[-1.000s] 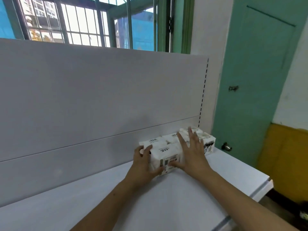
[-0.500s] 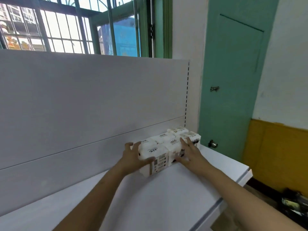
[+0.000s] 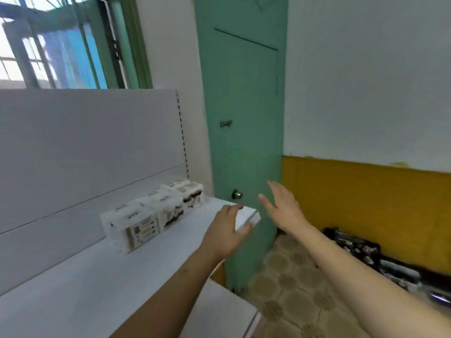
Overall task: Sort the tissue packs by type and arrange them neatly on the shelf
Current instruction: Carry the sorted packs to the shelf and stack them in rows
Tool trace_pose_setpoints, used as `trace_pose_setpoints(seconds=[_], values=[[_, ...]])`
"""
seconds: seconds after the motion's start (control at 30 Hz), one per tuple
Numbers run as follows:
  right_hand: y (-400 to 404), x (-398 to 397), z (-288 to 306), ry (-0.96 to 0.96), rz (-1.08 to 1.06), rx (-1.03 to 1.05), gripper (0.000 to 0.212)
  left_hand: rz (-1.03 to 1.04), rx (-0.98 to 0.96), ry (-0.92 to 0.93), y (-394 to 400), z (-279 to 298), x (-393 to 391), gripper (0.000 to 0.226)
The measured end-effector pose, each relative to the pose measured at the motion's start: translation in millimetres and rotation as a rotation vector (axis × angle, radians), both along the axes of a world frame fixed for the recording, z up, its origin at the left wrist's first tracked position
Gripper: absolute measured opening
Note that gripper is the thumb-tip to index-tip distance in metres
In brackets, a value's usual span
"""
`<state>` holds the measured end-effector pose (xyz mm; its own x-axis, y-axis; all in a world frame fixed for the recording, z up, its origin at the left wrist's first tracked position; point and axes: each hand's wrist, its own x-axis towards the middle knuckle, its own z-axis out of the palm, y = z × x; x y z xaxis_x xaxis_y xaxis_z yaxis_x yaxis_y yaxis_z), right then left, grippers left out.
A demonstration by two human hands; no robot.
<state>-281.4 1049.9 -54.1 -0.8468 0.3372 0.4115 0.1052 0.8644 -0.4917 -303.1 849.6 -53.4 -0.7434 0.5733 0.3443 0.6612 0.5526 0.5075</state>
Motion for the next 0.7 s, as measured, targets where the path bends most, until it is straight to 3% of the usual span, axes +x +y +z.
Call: trace_pose_setpoints(seconds=[0.33, 0.53, 0.7], values=[[223, 337, -67, -0.114, -0.584, -0.167, 0.065, -0.56, -0.182, -0.159, 268, -97, 269, 0.059], [288, 548, -103, -0.225, -0.898, -0.257, 0.063, -0.928, -0.347, -0.221, 354, -152, 443, 0.059], [305, 685, -131, -0.291, -1.128, -0.316, 0.062, -1.168, -0.522, -0.122, 396, -187, 539, 0.065]])
